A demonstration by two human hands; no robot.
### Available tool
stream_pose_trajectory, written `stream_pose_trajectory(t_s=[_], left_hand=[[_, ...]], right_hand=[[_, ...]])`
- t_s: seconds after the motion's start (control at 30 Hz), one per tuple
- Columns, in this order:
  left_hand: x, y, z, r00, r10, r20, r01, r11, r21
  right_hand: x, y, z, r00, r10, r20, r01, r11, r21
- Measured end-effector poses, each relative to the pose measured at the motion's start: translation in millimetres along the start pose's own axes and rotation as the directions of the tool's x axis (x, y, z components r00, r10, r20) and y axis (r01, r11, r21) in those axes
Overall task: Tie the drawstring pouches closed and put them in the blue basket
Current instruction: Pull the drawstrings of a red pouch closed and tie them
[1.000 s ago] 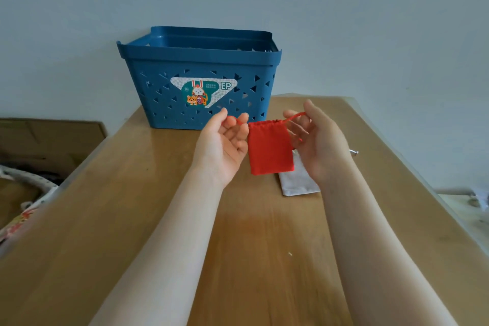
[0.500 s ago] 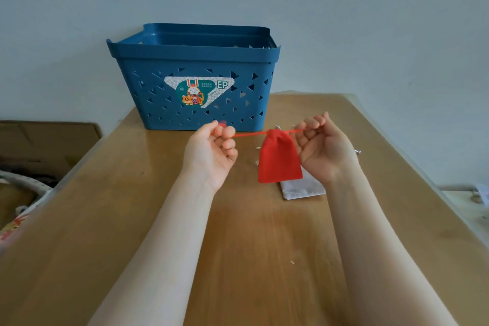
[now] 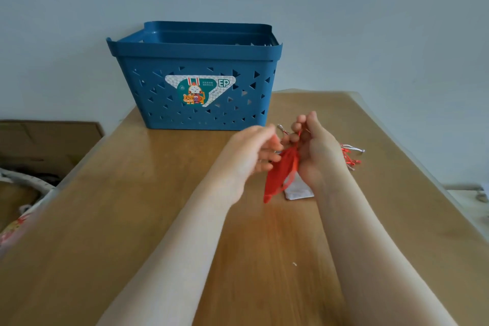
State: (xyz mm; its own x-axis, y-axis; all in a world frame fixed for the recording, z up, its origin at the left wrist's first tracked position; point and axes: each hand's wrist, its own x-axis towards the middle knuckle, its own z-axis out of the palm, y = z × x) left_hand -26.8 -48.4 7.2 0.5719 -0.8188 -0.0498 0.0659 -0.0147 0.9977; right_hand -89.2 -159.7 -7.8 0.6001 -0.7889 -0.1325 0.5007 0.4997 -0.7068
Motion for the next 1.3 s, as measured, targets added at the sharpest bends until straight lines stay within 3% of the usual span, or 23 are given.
stream_pose_trajectory(t_s=[0.1, 0.2, 0.37, 0.53, 0.67, 0.77, 0.87, 0.93, 1.03, 1.13, 1.23, 1.3], left_hand=[[-5, -6, 10, 0.993, 0.079, 0.084, -0.103, 0.932, 0.346], [-4, -10, 8, 0.974, 0.221, 0.056, -0.210, 0.775, 0.596], [0, -9, -1, 0.951, 0.291, 0.106, -0.290, 0.721, 0.629], [5, -4, -19, 0.946, 0.317, 0.064, -0.267, 0.655, 0.707], [8, -8, -32, 0.960, 0.279, 0.004, -0.223, 0.760, 0.610], [8, -12, -30, 0.973, 0.224, -0.048, -0.172, 0.855, 0.489], [8, -9, -27, 0.970, 0.190, -0.154, -0.124, 0.926, 0.357], [8, -7, -28, 0.964, 0.163, -0.211, -0.099, 0.954, 0.284], [9, -5, -30, 0.963, 0.130, -0.235, -0.098, 0.985, 0.140], [7, -2, -27, 0.965, 0.122, -0.231, -0.108, 0.991, 0.074], [4, -1, -22, 0.967, 0.133, -0.216, -0.118, 0.990, 0.081], [2, -2, -18, 0.976, 0.146, -0.161, -0.132, 0.987, 0.093]], right_hand=[[-2, 2, 1, 1.000, 0.004, -0.014, -0.004, 1.000, -0.002], [-3, -2, -1, 1.000, 0.006, 0.013, -0.006, 0.999, 0.045], [-3, -8, -1, 0.999, -0.032, 0.018, 0.031, 0.998, 0.049], [-1, -17, -6, 1.000, -0.014, 0.011, 0.012, 0.992, 0.129], [0, -22, -11, 0.995, 0.029, 0.090, -0.037, 0.995, 0.089], [-2, -16, -10, 0.990, -0.011, 0.138, 0.039, 0.978, -0.205], [-9, -6, -4, 0.969, -0.080, 0.235, 0.207, 0.783, -0.586], [-15, -1, 1, 0.946, -0.083, 0.314, 0.295, 0.626, -0.722], [-25, 4, 7, 0.885, -0.056, 0.462, 0.429, 0.483, -0.763], [-30, 5, 11, 0.840, -0.028, 0.542, 0.494, 0.454, -0.742], [-28, 4, 10, 0.869, -0.067, 0.490, 0.466, 0.445, -0.765], [-25, 3, 8, 0.910, -0.109, 0.401, 0.395, 0.529, -0.751]])
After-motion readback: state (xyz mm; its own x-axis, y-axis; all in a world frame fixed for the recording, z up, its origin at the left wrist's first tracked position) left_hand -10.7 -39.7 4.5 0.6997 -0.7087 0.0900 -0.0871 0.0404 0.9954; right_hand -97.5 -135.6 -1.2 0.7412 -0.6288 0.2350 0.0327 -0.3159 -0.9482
